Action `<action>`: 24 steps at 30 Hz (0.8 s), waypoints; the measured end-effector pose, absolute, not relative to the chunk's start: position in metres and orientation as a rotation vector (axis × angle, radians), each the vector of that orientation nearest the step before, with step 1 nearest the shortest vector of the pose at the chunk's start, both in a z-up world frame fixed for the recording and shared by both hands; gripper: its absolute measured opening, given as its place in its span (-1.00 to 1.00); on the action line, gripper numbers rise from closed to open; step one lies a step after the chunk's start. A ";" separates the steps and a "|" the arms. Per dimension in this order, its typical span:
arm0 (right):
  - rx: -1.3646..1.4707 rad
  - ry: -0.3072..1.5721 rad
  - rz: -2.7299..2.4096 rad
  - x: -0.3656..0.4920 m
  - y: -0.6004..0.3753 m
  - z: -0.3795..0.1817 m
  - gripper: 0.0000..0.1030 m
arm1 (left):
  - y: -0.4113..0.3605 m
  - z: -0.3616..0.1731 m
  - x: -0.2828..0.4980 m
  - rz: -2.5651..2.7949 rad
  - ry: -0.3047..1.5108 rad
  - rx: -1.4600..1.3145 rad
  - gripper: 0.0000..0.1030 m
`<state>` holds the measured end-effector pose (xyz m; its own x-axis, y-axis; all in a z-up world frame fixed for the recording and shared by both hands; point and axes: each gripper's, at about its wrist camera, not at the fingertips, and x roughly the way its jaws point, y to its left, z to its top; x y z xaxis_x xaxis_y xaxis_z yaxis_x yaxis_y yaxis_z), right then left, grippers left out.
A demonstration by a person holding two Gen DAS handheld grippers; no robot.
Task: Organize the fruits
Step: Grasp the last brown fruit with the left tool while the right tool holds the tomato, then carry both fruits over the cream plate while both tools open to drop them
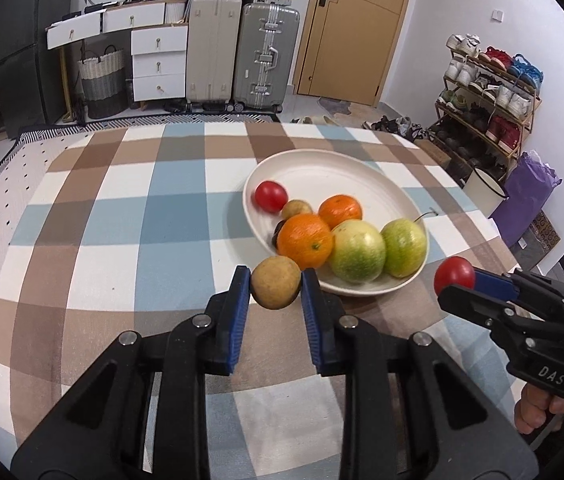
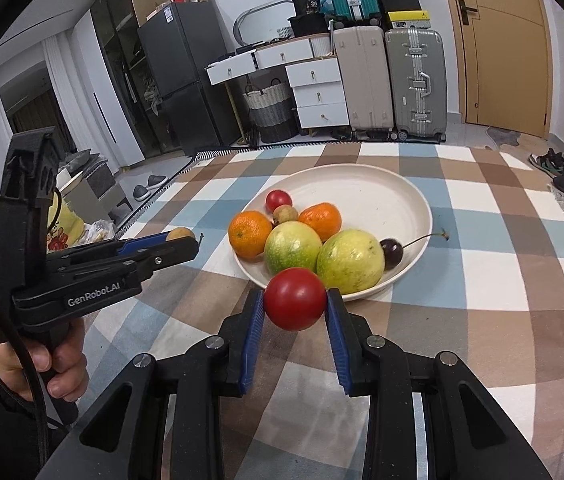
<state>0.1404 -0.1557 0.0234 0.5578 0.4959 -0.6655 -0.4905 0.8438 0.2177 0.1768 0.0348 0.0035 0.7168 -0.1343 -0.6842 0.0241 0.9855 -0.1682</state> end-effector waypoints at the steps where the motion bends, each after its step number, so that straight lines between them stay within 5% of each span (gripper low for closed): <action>1: 0.010 0.782 0.578 0.141 -0.158 0.025 -0.39 | 0.033 0.006 0.177 -0.089 0.763 -0.147 -0.55; 24: 0.019 0.714 0.554 0.182 -0.191 0.057 -0.39 | -0.008 0.041 0.216 -0.121 0.721 -0.081 -0.55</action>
